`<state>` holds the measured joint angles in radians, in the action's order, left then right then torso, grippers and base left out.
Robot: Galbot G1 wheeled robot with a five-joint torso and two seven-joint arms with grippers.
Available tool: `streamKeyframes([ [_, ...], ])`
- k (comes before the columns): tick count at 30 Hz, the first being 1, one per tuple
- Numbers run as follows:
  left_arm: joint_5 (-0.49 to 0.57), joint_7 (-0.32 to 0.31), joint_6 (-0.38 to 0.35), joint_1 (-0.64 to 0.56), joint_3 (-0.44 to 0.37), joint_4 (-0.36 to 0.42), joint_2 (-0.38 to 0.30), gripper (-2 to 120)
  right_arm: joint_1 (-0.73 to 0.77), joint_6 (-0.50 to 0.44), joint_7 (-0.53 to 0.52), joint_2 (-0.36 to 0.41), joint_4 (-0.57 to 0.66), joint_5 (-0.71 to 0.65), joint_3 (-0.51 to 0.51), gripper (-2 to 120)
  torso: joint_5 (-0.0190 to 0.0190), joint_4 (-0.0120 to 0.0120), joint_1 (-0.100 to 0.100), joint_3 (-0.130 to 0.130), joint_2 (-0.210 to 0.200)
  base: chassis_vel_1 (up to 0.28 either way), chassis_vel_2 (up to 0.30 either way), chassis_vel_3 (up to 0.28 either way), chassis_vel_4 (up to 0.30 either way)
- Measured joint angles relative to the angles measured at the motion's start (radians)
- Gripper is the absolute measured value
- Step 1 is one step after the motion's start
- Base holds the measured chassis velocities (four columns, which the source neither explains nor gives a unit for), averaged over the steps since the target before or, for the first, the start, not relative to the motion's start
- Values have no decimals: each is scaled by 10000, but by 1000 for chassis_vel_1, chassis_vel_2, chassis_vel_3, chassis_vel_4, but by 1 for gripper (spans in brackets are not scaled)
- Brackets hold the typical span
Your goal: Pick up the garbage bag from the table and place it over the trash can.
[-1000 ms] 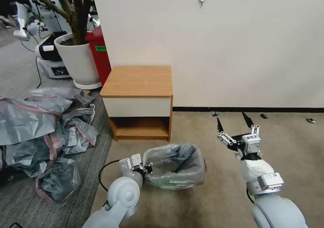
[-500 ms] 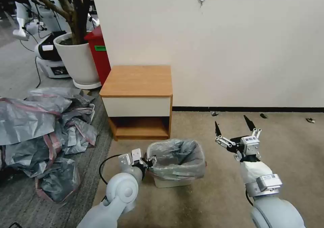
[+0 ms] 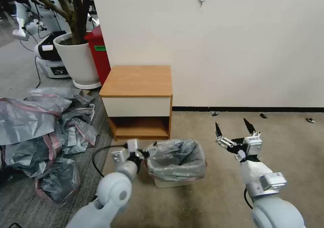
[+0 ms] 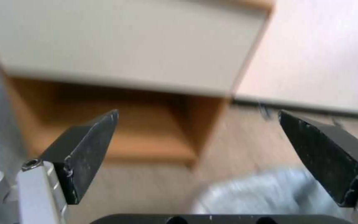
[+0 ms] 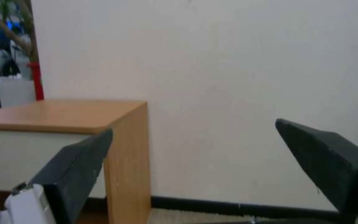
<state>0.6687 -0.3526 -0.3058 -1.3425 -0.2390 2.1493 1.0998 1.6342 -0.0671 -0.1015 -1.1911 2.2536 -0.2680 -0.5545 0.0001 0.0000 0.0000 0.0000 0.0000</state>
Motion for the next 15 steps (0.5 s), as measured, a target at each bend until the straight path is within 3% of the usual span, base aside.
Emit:
streamKeyframes([
  [3, -1420, 723, 1116, -1077, -1280, 530, 84, 99, 102, -827, 168, -60, -69, -31, -140, 100, -1, 1, 0, 0, 0, 0, 0, 0, 0],
  [4, -1420, 723, 1116, -1077, -1280, 530, 84, 99, 102, -827, 168, -60, -69, -31, -140, 100, -1, 1, 0, 0, 0, 0, 0, 0, 0],
  [8, -2573, 1457, 2077, -2139, -2661, 1184, 775, 100, 151, -1193, 158, -238, -129, 463, -296, 100, -2, 1, 0, -1, 0, 0, 0, 0, 0],
  [10, -3222, 1891, 2743, -2742, -3404, 1444, 1343, 100, 169, -1015, 143, -449, -189, 625, -366, 100, -1, 1, 0, -1, 0, 0, 0, 0, 0],
  [15, -4168, 2352, 3668, -3602, -4040, 1566, 2187, 100, 214, -349, 292, -805, -367, 843, -415, 100, 0, 2, 0, -1, 0, 0, 0, 0, 0],
])
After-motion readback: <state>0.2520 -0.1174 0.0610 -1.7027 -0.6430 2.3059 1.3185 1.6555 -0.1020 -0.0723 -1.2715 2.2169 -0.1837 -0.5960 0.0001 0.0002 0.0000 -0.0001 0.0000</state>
